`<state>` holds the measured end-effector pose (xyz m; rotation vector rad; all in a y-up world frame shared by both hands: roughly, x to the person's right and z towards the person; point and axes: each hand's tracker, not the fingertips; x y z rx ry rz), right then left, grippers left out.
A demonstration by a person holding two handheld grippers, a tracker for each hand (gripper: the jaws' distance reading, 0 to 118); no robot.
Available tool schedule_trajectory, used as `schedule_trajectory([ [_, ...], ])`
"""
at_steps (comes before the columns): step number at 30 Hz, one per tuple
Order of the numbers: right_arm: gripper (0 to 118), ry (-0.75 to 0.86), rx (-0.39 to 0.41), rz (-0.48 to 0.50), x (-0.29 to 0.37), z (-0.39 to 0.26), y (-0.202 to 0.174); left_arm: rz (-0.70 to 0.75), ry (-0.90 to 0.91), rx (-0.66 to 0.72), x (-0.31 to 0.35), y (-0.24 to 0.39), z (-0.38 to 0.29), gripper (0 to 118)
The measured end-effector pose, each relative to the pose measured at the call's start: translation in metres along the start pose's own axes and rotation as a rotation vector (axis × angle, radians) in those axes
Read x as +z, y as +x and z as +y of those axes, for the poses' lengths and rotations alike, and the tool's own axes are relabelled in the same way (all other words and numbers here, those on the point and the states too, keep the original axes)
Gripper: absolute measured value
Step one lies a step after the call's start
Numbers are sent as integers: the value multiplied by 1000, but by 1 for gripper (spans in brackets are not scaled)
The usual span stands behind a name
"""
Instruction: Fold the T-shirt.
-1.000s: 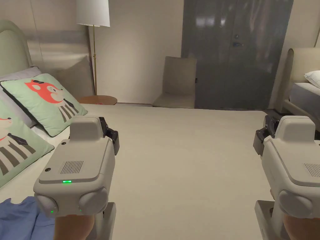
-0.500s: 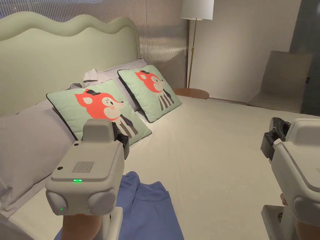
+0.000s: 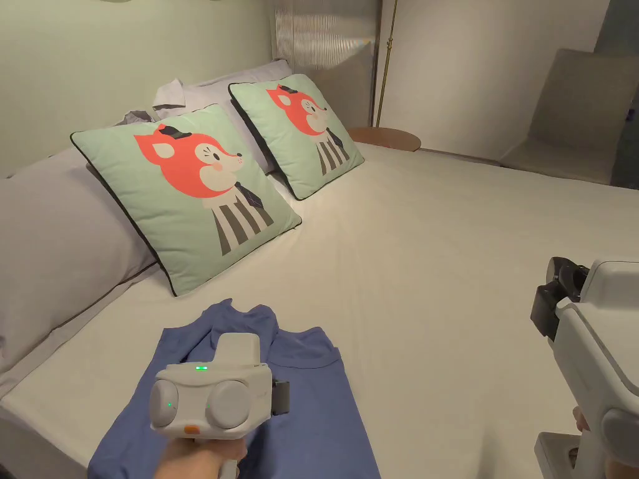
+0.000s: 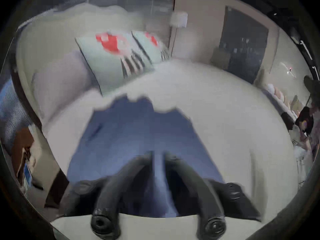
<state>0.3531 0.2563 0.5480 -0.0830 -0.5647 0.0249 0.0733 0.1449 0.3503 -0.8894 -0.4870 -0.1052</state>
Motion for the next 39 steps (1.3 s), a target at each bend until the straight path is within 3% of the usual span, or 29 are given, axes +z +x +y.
schedule_trajectory([
  [1, 0, -11, 1, 2, -2, -4, -1, -2, -34, 12, -11, -1, -6, 112],
  [2, 0, -25, 4, 3, -5, -8, -1, -14, -68, 2, -21, -2, -11, 105],
  [3, 0, -35, 8, 3, -8, -11, -1, -53, -67, 2, -24, -1, -16, 104],
  [7, 0, -77, 18, 1, -18, -24, -2, 23, -129, -18, -41, -1, -27, 101],
  [8, 0, -83, 19, 0, -20, -26, -1, 23, -147, -15, -51, 1, -25, 95],
  [10, 0, -92, 21, 0, -22, -29, 0, 20, -156, -3, -56, 0, -26, 57],
  [12, 0, -102, 23, -1, -24, -31, 1, 30, -135, 0, -51, 0, -25, 43],
  [14, 0, -107, 23, -3, -24, -32, 4, 27, -106, 3, -44, 1, -20, 4],
  [22, 0, -52, -7, -36, 4, -15, 32, -38, 61, 45, 16, 21, 17, 4],
  [24, 0, -29, -12, -62, 16, -9, 45, -112, 171, 44, 37, 34, 26, 4],
  [34, 0, 77, -39, -247, 100, 14, 133, -454, 517, -145, 150, 172, 84, 4],
  [39, 0, 105, -36, -377, 148, 20, 182, -656, 543, -238, 166, 258, 77, 4],
])
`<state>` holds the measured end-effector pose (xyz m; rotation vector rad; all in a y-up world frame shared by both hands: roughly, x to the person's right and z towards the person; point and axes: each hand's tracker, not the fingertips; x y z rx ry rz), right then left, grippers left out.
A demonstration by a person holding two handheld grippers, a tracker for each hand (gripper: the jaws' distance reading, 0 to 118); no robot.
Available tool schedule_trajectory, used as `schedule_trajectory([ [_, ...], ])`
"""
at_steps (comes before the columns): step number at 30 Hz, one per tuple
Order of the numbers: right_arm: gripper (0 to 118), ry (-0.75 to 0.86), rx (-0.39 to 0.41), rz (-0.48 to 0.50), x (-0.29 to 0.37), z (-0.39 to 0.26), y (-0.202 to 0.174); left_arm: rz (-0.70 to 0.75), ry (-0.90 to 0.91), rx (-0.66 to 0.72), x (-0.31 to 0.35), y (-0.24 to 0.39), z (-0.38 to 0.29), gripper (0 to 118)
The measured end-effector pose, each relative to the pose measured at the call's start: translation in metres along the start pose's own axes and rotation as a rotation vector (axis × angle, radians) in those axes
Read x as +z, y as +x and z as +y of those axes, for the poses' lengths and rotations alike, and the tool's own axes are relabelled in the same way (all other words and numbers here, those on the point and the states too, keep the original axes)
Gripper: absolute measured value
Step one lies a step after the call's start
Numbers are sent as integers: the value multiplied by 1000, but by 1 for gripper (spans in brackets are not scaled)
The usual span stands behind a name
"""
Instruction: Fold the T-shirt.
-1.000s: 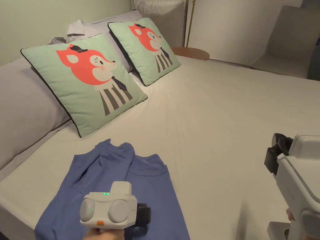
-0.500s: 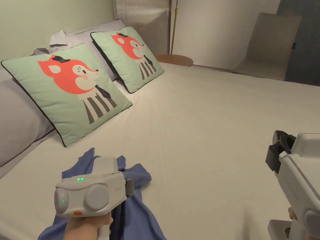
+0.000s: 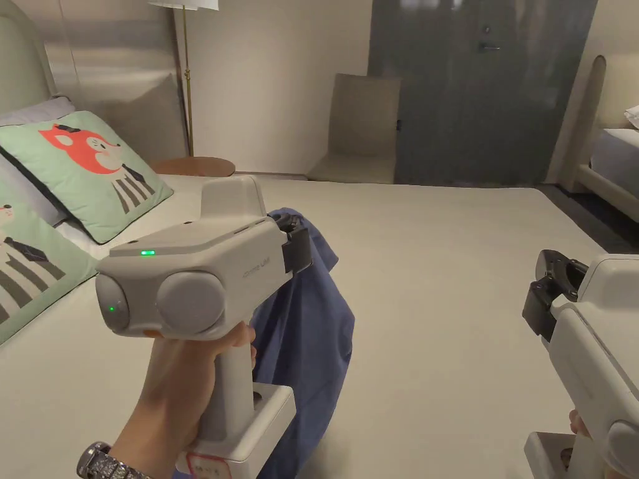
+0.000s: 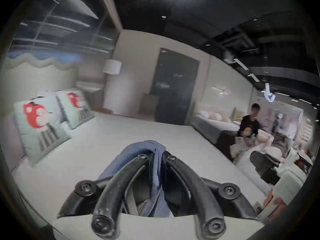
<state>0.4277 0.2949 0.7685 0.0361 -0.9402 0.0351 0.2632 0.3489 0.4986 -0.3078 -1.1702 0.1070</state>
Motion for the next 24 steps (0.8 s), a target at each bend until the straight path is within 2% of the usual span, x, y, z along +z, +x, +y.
schedule_trajectory([
  [5, 0, -7, 19, -104, 24, 1, 49, -185, -115, -7, -47, 67, -48, 4],
  [11, 0, -36, 21, -178, 42, -9, 81, -301, -479, 28, -94, 114, -168, 4],
  [15, 0, -60, 20, -194, 45, -18, 86, -358, -719, 11, -105, 130, -244, 4],
  [18, 0, -72, 20, -191, 44, -23, 85, -356, -817, -48, -105, 139, -279, 4],
  [21, 0, -83, 20, -180, 43, -26, 81, -349, -822, -42, -106, 137, -289, 4],
  [24, 0, -86, 27, -169, 42, -26, 76, -367, -805, 8, -107, 128, -275, 15],
])
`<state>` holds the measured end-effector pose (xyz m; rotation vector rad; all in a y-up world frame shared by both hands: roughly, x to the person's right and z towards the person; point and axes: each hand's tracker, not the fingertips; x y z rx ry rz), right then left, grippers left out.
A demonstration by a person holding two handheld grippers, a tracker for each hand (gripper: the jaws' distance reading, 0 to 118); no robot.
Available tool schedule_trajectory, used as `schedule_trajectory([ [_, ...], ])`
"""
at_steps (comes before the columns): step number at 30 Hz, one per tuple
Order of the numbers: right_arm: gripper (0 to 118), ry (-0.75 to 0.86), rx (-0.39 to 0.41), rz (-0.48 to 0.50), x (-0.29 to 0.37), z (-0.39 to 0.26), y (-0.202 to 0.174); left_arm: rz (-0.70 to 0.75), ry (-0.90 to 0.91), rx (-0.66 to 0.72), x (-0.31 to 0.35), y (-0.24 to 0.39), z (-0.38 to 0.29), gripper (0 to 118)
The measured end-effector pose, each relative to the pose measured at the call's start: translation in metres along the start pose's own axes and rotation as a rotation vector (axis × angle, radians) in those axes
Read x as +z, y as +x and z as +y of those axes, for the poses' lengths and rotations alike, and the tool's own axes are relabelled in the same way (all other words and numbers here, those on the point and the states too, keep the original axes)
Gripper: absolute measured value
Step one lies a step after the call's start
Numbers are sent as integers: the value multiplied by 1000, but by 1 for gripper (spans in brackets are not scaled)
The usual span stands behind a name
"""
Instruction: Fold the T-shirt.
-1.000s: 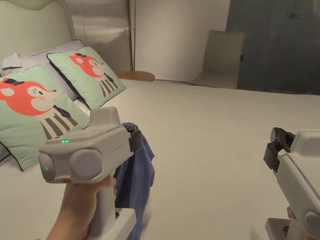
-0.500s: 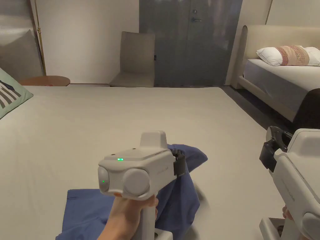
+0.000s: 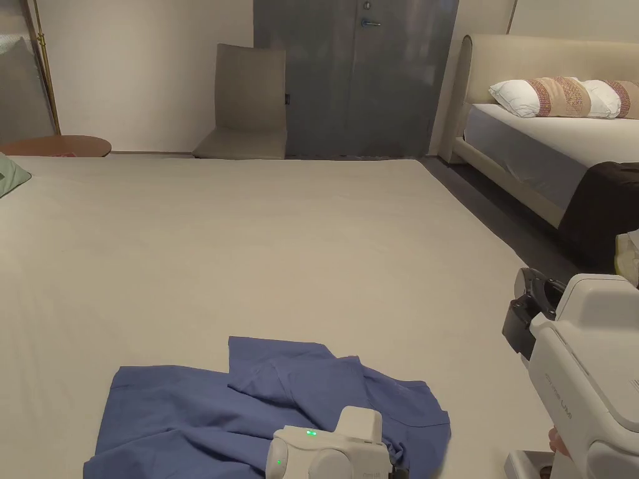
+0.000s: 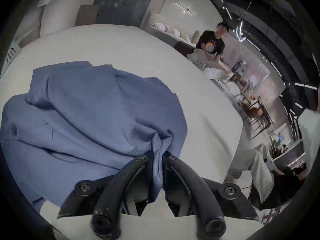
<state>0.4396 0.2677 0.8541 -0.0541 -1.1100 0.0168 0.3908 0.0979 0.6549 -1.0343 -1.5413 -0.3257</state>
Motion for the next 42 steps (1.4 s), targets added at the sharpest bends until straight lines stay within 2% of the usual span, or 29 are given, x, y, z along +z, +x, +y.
schedule_trajectory([
  [1, 0, 1, 1, 7, 0, 0, -1, -22, 24, 1, 9, -2, 3, 15],
  [3, 0, 8, 4, 16, 1, 0, -2, -18, 113, -25, 36, -4, 7, 68],
  [4, 0, 15, 6, 20, 2, 1, -4, 20, 179, -55, 54, -7, 9, 91],
  [5, 0, 23, 4, 24, 2, 2, -5, 62, 243, -91, 76, -10, 12, 107],
  [7, 0, 40, -1, 31, 2, 4, -7, 177, 375, -133, 121, -20, 17, 105],
  [13, 0, 47, -43, 64, -3, -2, -24, 514, 701, -52, 251, -64, 18, 104],
  [14, 0, 44, -49, 73, -3, -3, -27, 561, 744, -38, 268, -69, 14, 101],
  [15, 0, 42, -53, 78, -4, -4, -30, 601, 780, -33, 282, -72, 9, 93],
  [16, 0, 37, -57, 86, -5, -5, -33, 640, 806, -29, 296, -74, 5, 78],
  [18, 0, 33, -59, 100, -6, -6, -39, 682, 848, -17, 313, -76, -2, 24],
  [19, 0, 33, -58, 105, -6, -7, -41, 698, 853, -12, 319, -77, -5, 6],
  [20, 0, 33, -57, 111, -6, -7, -43, 706, 860, -3, 323, -78, -7, 1],
  [25, 0, 34, -50, 124, -4, -6, -47, 684, 821, 8, 320, -85, -15, 0],
  [33, 0, -13, -38, 102, -4, -20, -37, 607, 460, 191, 242, -133, -45, 1],
  [34, 0, -23, -35, 98, -4, -24, -35, 587, 391, 218, 229, -141, -52, 10],
  [36, 0, -46, -30, 91, -5, -30, -32, 554, 312, 287, 204, -154, -67, 75],
  [37, 0, -56, -27, 89, -6, -33, -30, 543, 276, 309, 195, -158, -75, 99],
  [38, 0, -68, -23, 84, -6, -37, -29, 529, 257, 330, 187, -161, -83, 106],
  [42, 0, -119, -23, 70, -11, -53, -24, 537, 197, 371, 164, -165, -101, 89],
])
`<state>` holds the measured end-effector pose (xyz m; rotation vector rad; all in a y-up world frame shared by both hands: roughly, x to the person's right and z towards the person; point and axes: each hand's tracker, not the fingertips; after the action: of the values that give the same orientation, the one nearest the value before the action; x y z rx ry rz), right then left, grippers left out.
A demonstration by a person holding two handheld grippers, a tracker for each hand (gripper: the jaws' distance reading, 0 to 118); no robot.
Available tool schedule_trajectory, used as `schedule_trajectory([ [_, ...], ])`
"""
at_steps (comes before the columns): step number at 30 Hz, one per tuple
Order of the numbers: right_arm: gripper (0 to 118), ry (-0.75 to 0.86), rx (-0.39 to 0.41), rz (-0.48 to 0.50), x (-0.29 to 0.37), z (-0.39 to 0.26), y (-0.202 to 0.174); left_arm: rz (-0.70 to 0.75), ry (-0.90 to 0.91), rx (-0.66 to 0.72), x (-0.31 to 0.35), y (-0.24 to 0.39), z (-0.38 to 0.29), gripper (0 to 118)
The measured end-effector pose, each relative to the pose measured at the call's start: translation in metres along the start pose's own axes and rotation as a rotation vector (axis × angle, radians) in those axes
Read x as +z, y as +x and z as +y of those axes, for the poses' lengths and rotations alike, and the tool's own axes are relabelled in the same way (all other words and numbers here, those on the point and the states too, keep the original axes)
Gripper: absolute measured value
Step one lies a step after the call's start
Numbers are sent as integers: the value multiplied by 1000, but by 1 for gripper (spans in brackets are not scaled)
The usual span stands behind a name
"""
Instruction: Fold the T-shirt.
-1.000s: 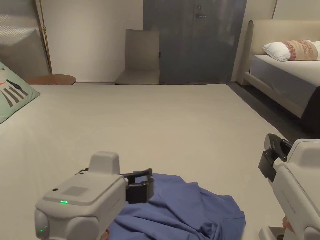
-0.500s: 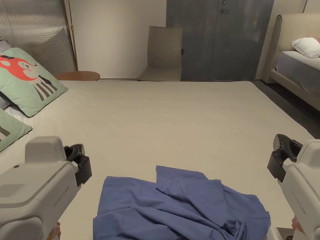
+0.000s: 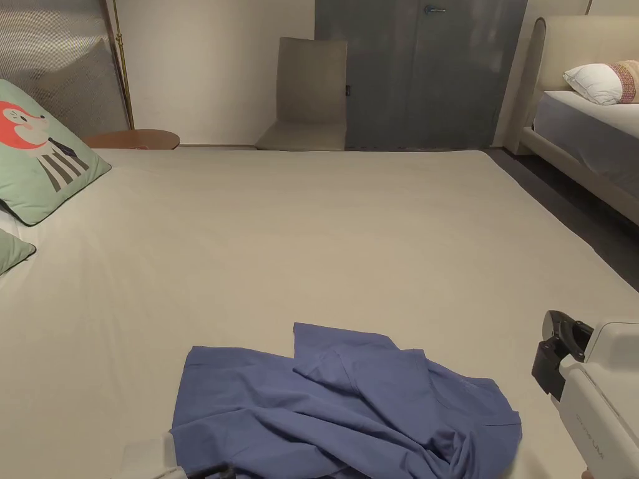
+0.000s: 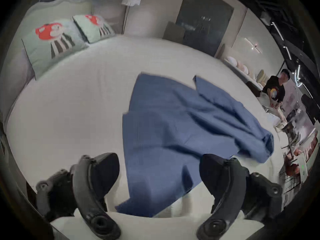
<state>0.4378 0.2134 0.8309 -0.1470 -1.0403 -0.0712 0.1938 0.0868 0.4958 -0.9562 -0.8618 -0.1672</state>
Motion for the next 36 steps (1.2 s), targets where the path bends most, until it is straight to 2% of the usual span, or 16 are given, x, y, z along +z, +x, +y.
schedule_trajectory([
  [1, 0, -14, 2, -3, -2, -4, 1, 7, -12, -5, -4, 1, -4, 79],
  [3, 0, -39, 11, -12, -5, -12, 3, 25, -29, -13, -7, 4, -11, 43],
  [5, 3, -81, 15, -13, -10, -21, 6, 32, -6, -20, -2, 7, -14, 27],
  [6, 16, -103, 13, -20, -13, -25, 7, 23, -2, -22, 1, 8, -14, 10],
  [7, 47, -131, 11, -28, -18, -29, 9, 6, 3, -19, 3, 8, -12, 6],
  [8, 94, -171, 9, -29, -23, -33, 11, -9, 7, -8, 6, 8, -11, 6],
  [9, 116, -223, 1, -25, -31, -39, 14, -4, 9, -11, 9, 10, -10, 6],
  [10, 118, -274, -10, -23, -40, -45, 16, -6, 14, -28, 11, 11, -10, 6],
  [12, 118, -303, -5, -37, -51, -58, 21, -3, 30, -48, 17, 13, -9, 6],
  [19, 115, -674, 69, -37, -111, -113, 22, -18, 50, -36, 29, 12, -6, 6],
  [23, 57, -702, -18, 60, -113, -119, 17, -22, 52, -34, 31, 12, -5, 6],
  [24, 41, -682, -11, 55, -109, -114, 17, -21, 55, -36, 32, 12, -4, 6],
  [25, 15, -658, 15, 61, -104, -109, 15, -22, 60, -34, 35, 12, -2, 6],
  [26, 5, -634, 45, 43, -101, -102, 15, -31, 67, -32, 38, 11, 1, 6],
  [32, 5, -441, -143, 124, -67, -29, 42, -69, 220, -14, 73, 11, 44, 6],
  [36, 5, -275, -128, 144, -38, 31, 41, -123, 338, -4, 111, 14, 81, 6],
])
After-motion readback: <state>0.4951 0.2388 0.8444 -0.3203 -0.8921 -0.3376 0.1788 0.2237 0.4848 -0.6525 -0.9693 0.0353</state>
